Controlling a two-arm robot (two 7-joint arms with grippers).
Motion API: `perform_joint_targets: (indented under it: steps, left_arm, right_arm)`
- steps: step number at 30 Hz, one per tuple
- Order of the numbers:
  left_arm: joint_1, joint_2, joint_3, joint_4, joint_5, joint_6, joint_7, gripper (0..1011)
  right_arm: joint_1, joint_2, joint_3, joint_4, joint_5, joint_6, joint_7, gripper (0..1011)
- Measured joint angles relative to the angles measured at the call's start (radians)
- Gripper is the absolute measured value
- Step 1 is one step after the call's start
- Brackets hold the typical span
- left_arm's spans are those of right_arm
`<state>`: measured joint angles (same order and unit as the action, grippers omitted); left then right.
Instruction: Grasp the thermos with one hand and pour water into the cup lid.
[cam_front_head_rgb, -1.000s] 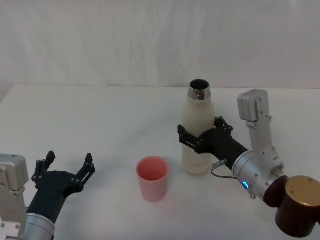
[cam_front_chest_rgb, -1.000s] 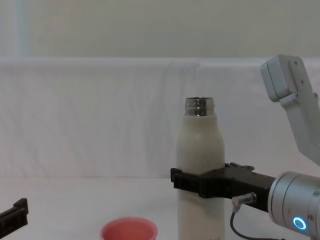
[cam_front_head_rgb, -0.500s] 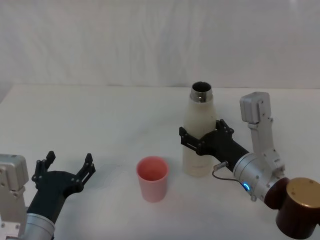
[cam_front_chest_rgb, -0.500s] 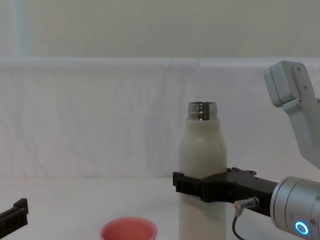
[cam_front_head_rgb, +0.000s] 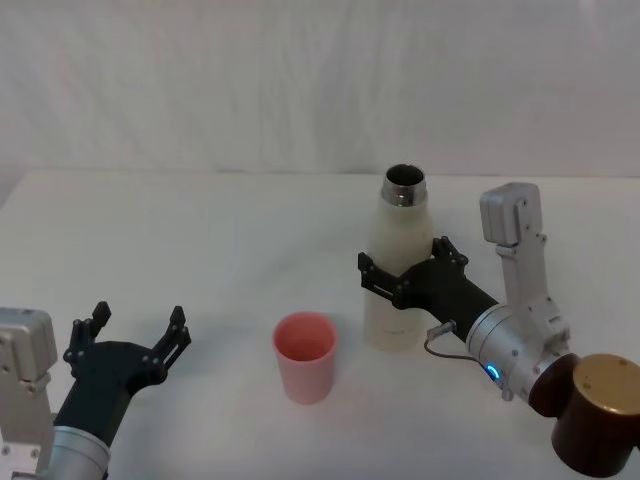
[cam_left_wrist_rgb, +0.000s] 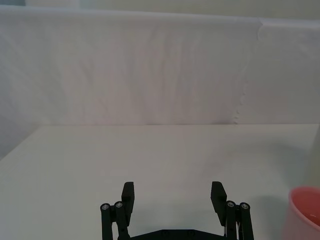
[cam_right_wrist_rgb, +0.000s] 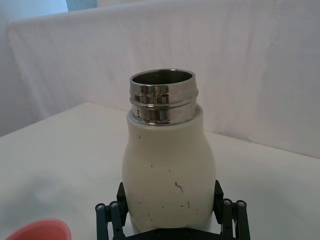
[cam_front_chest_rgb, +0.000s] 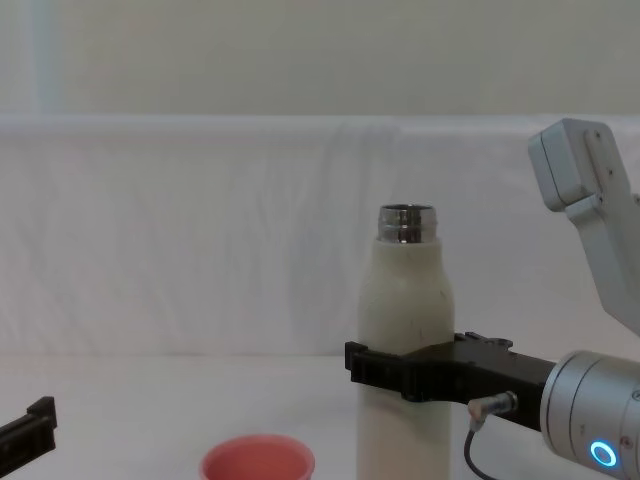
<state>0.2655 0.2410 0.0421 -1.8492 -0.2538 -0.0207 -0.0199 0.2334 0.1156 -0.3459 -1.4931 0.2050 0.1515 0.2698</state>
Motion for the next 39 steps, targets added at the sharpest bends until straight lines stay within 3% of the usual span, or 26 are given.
perform_joint_targets:
  steps: [17, 39]
  left_arm:
    - [0.000, 0.000, 0.000, 0.000, 0.000, 0.000, 0.000, 1001]
    - [0.000, 0.000, 0.000, 0.000, 0.000, 0.000, 0.000, 1001]
  right_arm:
    - [-0.001, -0.001, 0.000, -0.001, -0.003, 0.000, 0.000, 1001]
    - [-0.054, 0.043, 0.000, -0.061, 0.015, -0.006, -0.019, 1001]
